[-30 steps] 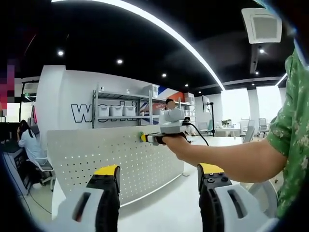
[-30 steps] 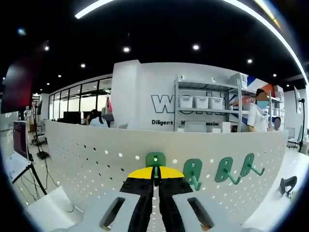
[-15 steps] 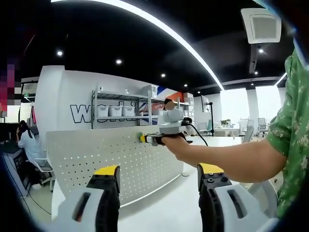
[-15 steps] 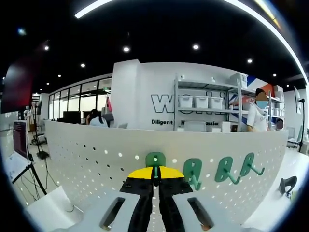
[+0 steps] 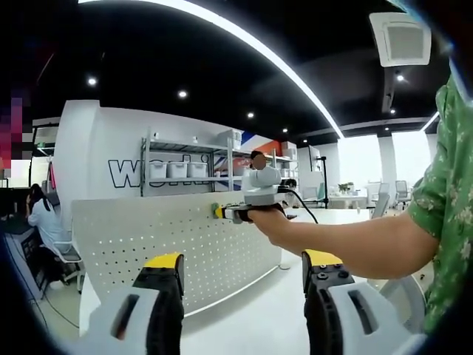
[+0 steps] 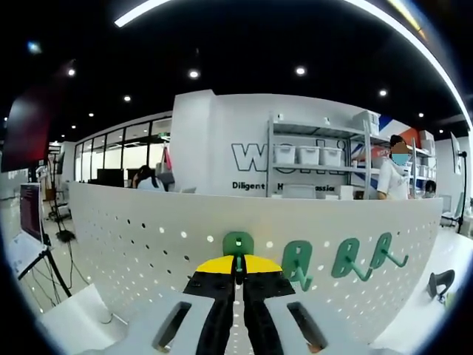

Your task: Insert the hook assembly into the mounting plate slot until the hook locks in place.

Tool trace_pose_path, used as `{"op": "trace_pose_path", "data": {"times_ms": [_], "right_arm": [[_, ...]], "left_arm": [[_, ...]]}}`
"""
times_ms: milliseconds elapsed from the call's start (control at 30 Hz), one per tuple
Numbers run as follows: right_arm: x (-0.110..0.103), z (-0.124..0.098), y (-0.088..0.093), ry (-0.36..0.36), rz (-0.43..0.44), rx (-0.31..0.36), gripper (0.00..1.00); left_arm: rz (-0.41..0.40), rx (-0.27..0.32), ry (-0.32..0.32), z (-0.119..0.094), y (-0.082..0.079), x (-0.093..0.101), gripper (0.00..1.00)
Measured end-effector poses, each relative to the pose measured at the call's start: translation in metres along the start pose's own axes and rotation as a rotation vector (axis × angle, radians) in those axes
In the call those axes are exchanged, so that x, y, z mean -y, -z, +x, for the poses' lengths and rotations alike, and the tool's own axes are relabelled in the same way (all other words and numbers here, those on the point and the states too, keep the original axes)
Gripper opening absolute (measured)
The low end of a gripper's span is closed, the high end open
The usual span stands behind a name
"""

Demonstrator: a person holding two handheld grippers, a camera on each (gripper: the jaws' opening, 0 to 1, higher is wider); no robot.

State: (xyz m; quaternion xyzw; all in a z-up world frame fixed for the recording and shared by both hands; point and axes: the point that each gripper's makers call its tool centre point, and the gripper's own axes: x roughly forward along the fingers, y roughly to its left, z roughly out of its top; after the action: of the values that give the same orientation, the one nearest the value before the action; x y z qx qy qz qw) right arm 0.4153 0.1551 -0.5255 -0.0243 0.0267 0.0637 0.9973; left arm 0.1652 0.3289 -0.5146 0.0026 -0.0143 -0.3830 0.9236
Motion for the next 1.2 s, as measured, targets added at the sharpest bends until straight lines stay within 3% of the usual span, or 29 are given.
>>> {"op": "trace_pose_path", "data": {"times_ms": [300,767,900,1200], "right_arm": [[-0.001,0.002,0.004,-0.001,0.011,-0.01,0.01],[0.0,0.002,-0.006,0.002,0.001,0.017,0.02],[0.0,0.001,-0.016,0.013,-0.023,0.047,0.02],[0.0,0.003,-0.015,0.024,-0.066,0.033,0.01]], "left_arm": [[-0.003,-0.004,0.003,0.001,0.002,0.0,0.66],[-0.002,-0.008,0.004,0.001,0.003,0.0,0.65],[0.001,-0.009,0.007,0.002,0.003,0.0,0.65],[0.0,-0.012,0.012,0.002,0.003,0.002,0.65]]}}
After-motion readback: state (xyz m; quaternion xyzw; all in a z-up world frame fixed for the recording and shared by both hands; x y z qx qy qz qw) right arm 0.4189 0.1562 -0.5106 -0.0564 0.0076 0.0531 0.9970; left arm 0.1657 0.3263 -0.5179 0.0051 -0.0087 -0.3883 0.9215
